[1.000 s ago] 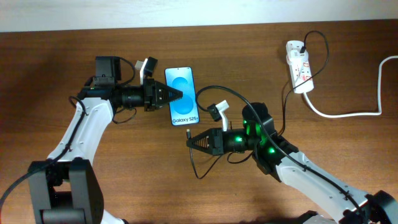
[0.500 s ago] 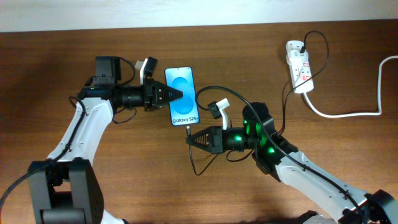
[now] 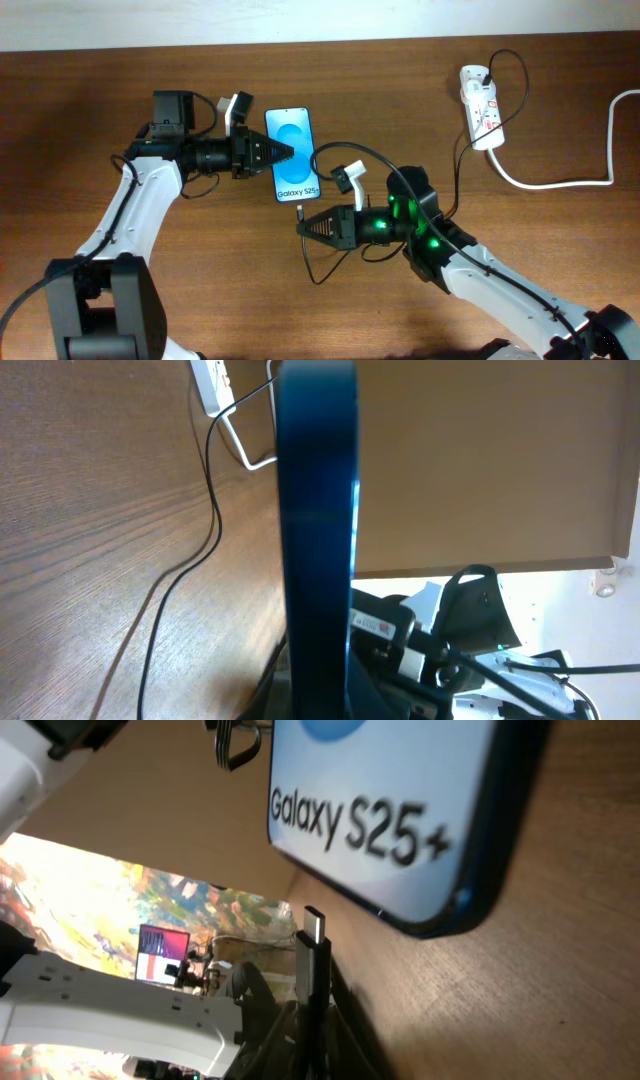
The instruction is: Plug charger to phone and switch on socket
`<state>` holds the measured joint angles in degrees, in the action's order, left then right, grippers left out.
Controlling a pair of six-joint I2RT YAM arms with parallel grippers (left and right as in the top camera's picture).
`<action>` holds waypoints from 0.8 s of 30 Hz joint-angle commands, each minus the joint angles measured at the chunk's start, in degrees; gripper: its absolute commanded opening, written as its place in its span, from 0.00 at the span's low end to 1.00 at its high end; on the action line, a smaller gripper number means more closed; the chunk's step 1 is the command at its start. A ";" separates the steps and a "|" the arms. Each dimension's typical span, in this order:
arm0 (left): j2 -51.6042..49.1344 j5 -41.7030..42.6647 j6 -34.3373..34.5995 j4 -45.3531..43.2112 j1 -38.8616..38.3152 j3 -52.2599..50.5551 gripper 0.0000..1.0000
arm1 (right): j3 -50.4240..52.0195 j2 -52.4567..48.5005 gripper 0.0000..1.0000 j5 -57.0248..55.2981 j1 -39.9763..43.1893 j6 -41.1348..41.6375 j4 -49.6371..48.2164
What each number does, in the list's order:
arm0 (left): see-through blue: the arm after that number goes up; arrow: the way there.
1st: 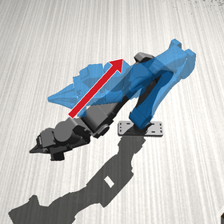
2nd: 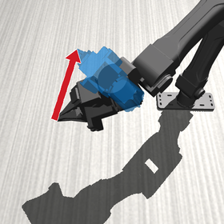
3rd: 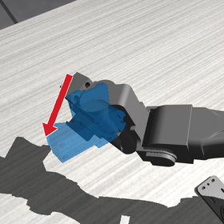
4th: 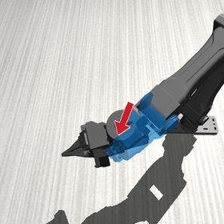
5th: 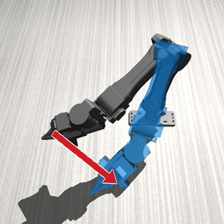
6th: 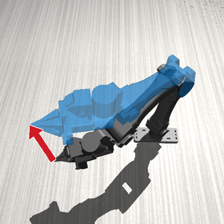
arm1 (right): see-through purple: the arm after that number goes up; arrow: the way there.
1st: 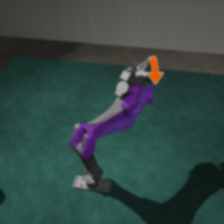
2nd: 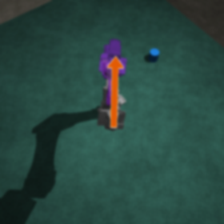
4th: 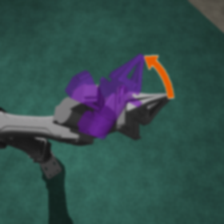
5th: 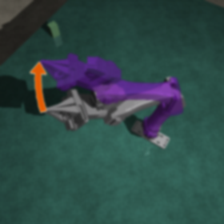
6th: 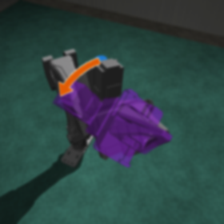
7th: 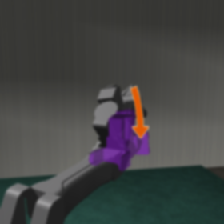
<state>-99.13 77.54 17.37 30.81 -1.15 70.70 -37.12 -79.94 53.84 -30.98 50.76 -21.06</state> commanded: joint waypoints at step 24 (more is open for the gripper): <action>0.13 2.58 -0.09 0.09 0.20 0.48 0.00 | 0.07 -0.31 0.04 0.33 -0.44 -0.76 -0.44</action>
<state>-99.13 77.54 17.37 30.85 -1.15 70.70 -37.12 -79.94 53.87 -31.24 50.76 -21.12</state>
